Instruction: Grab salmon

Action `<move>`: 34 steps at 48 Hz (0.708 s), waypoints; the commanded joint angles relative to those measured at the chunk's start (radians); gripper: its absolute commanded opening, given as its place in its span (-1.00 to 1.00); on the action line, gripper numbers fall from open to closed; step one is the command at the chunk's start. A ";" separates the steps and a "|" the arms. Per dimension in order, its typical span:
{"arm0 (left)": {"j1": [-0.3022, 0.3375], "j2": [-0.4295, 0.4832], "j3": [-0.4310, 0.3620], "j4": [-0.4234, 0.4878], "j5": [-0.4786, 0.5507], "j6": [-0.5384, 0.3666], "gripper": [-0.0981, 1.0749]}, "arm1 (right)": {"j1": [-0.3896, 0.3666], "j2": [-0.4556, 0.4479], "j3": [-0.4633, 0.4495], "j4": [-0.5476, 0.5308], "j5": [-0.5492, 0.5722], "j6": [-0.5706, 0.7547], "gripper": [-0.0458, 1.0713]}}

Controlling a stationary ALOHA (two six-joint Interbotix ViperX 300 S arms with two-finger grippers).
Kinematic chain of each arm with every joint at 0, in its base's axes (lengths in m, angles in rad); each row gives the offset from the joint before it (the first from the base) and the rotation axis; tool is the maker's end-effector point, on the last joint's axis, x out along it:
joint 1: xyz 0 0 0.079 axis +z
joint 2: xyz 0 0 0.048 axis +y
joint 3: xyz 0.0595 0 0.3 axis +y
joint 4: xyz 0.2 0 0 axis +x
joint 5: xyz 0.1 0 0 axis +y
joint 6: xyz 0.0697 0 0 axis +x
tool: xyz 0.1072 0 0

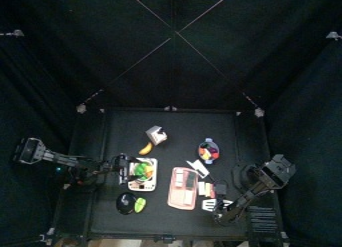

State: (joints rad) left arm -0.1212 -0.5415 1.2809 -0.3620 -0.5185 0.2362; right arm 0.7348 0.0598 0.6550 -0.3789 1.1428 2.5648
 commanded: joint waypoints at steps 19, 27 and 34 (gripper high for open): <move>-0.008 0.000 -0.017 -0.003 -0.005 0.000 0.92 | -0.028 0.000 0.074 0.008 -0.130 0.009 0.62; -0.008 0.000 -0.017 -0.003 -0.005 0.000 0.92 | -0.029 -0.003 0.078 0.011 -0.127 0.008 0.62; -0.008 0.000 -0.015 -0.003 -0.005 0.000 0.92 | -0.034 -0.003 0.083 -0.012 -0.120 0.006 0.62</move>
State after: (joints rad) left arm -0.1258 -0.5415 1.2809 -0.3651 -0.5185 0.2362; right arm 0.7087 0.0752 0.7409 -0.3774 1.0155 2.5694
